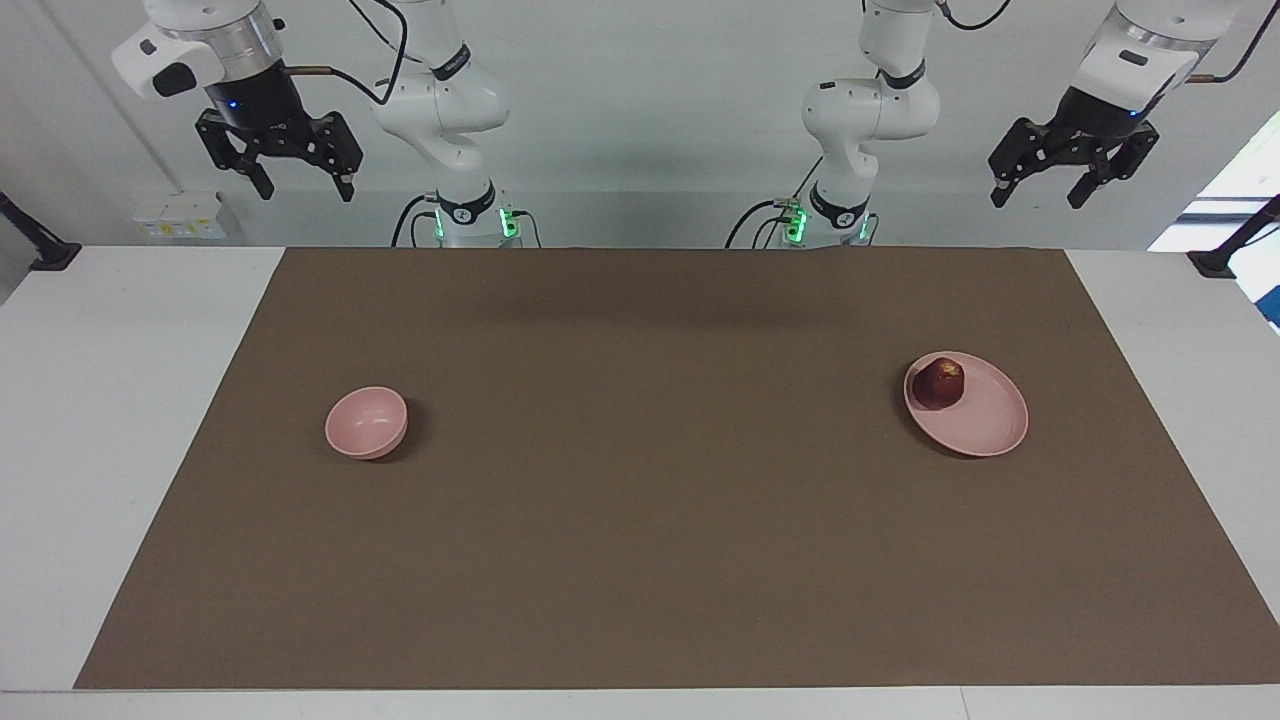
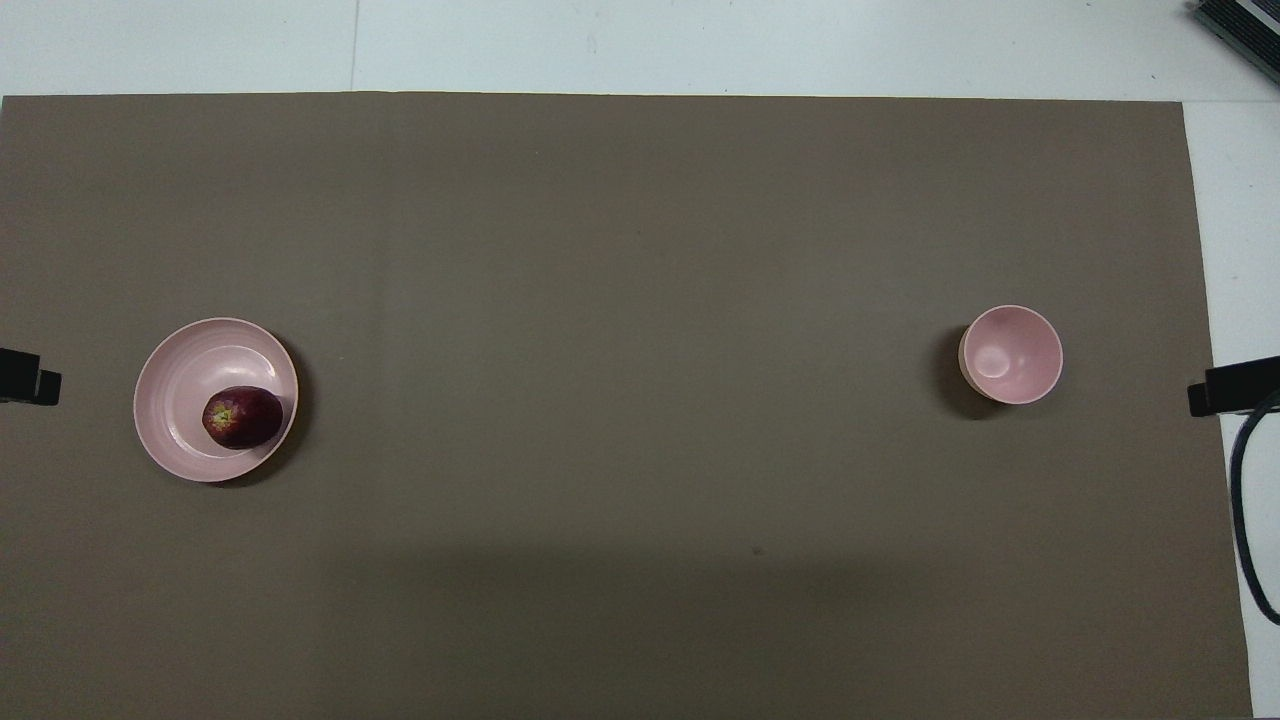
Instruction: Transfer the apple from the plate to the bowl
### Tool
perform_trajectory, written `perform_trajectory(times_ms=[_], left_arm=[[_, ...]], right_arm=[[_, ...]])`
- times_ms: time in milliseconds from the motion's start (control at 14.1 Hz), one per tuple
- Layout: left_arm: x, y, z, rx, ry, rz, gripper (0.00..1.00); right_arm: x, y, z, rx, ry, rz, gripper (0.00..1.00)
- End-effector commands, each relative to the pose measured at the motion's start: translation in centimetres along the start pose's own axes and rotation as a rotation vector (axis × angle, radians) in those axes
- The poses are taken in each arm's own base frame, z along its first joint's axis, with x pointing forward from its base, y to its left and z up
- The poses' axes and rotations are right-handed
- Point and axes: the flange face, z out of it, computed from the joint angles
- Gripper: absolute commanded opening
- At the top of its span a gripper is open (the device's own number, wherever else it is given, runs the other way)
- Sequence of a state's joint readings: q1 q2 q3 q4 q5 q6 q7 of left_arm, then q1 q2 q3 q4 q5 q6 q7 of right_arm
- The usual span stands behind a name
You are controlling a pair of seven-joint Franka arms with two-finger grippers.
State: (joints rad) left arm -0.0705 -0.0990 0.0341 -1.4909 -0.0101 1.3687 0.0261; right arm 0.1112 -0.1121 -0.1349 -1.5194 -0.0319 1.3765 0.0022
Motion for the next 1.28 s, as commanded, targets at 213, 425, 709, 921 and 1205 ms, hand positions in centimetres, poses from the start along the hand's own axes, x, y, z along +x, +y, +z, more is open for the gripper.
perform_trajectory(times_ms=[213,425,709,921,1205], left_arm=[[0.6,-0.5,5.9,-0.009,0.005,-0.004,1.00],[1.6,-0.6,11.5,-0.009,0.013,-0.005,1.00],[2.1,-1.5,17.8,-0.010,0.050,-0.004,1.00],[1.9,-3.0,23.5,-0.006,0.090,0.007,1.00],[2.1,-3.9,28.2,-0.004,0.065,0.010,1.00]], right_arm=[[-0.4,0.5,0.1,-0.009,0.012,-0.017,1.00],[-0.4,0.5,0.1,-0.009,0.012,-0.017,1.00],[-0.4,0.4,0.1,-0.007,0.012,-0.019,1.00],[-0.4,0.5,0.1,-0.009,0.012,-0.018,1.00],[-0.4,0.5,0.1,-0.007,0.012,-0.017,1.00]])
